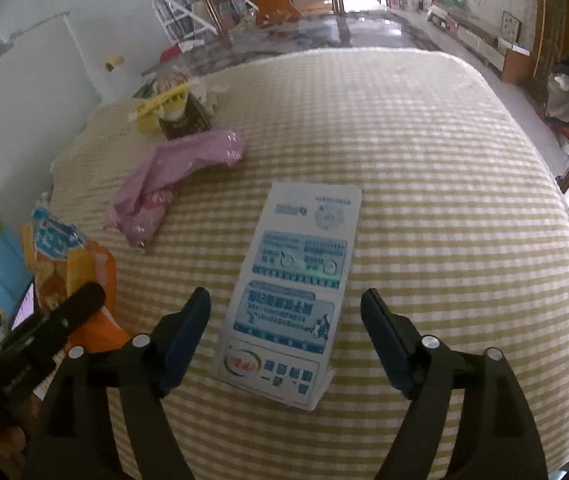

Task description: Collect trash

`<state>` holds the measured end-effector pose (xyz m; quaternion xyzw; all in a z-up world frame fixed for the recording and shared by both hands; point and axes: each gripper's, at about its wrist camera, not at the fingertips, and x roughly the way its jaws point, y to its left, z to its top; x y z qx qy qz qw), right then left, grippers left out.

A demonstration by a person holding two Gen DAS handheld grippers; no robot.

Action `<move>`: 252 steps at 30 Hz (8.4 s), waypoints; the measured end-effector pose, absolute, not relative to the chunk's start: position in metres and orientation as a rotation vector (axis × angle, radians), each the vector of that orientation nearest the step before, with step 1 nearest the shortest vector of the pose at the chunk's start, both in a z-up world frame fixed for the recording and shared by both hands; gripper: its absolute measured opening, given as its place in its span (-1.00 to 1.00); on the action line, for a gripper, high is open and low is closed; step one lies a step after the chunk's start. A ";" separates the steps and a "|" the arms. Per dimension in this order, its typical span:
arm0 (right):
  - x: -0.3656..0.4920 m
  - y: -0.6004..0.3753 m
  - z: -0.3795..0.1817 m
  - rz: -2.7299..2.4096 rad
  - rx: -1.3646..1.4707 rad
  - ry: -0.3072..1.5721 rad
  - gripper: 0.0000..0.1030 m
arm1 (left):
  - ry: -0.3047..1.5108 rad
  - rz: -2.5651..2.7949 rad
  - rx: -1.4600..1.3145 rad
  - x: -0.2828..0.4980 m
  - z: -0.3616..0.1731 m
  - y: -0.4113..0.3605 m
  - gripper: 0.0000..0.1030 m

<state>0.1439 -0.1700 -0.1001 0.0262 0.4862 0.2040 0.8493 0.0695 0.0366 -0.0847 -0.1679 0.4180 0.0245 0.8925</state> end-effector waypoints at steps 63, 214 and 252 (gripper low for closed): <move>0.139 -0.322 -0.031 0.274 0.271 0.828 0.17 | 0.764 -0.087 -0.231 0.098 -0.033 -0.050 -0.03; 0.288 -0.001 -0.104 0.449 -0.155 1.033 0.47 | 0.917 0.114 -0.304 0.066 -0.110 0.086 -0.51; 0.138 -0.200 -0.096 0.513 -0.020 1.030 0.00 | 0.977 0.181 -0.144 0.083 -0.108 0.074 0.29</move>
